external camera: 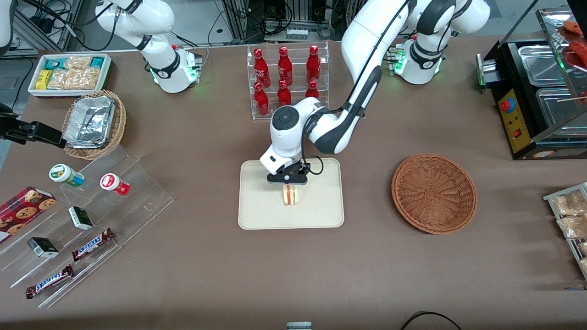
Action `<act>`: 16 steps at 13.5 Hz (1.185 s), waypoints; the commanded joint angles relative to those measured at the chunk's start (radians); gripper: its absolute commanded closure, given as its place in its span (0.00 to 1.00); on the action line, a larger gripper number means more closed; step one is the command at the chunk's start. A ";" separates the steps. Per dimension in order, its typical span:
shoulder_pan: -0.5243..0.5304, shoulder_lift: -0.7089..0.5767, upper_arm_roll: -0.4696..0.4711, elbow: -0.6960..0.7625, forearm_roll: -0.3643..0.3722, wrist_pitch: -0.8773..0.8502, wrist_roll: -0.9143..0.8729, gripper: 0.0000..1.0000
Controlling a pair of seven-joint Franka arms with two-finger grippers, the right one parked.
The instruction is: Place sandwich from basket to tray
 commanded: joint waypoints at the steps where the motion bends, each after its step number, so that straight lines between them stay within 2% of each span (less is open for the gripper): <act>1: 0.024 -0.039 0.000 0.041 -0.002 -0.099 -0.033 0.01; 4: 0.076 -0.167 0.000 0.040 -0.005 -0.243 -0.086 0.01; 7: 0.110 -0.275 0.002 0.032 -0.019 -0.308 -0.115 0.01; 9: 0.176 -0.353 0.007 0.031 -0.019 -0.430 -0.100 0.01; 11: 0.213 -0.418 0.011 0.032 -0.011 -0.533 -0.051 0.01; 16: 0.420 -0.589 0.011 -0.037 -0.003 -0.679 0.184 0.01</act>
